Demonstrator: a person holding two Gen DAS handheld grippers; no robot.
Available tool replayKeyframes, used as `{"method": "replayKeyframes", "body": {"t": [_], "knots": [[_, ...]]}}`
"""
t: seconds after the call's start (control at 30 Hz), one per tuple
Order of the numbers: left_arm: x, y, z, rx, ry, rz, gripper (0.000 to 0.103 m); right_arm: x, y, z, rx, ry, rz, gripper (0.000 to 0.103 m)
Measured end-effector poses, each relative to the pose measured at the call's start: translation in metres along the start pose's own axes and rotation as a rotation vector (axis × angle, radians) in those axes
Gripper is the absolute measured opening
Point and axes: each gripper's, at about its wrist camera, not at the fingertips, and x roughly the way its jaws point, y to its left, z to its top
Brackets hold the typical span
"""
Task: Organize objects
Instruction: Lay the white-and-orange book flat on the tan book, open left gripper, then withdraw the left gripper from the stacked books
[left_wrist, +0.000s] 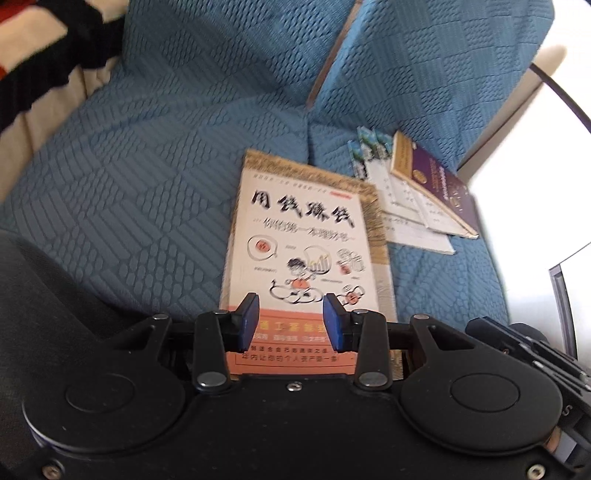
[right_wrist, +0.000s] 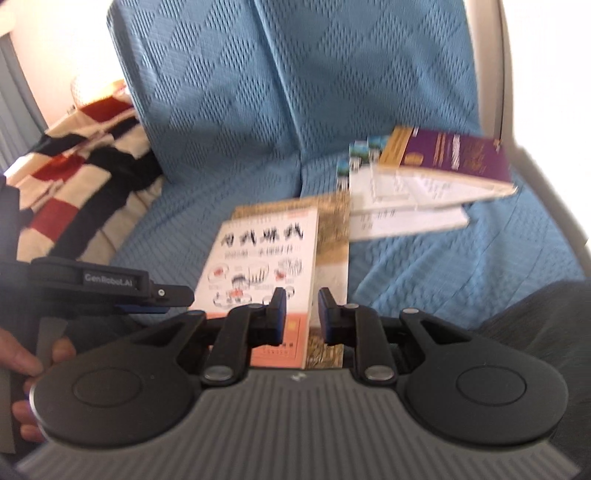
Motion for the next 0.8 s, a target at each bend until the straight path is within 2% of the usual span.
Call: {"method": "replayKeyframes", "body": {"t": [0.2,0.53,0.8], "knots": [[-0.032,-0.024,-0.002,0.034,-0.057,-0.013,0.035,-0.037,0.001,0.012,0.007,-0.078,-0.023,0.021],[-0.079,-0.071,-0.021,0.066,-0.103,-0.097,0.035,-0.093,0.016,0.014,-0.004,-0.171,-0.065,0.022],[-0.092,-0.088,-0.021,0.097,-0.126,-0.114,0.035,-0.11,0.007,0.015,0.017,-0.205,-0.087,0.022]]}}
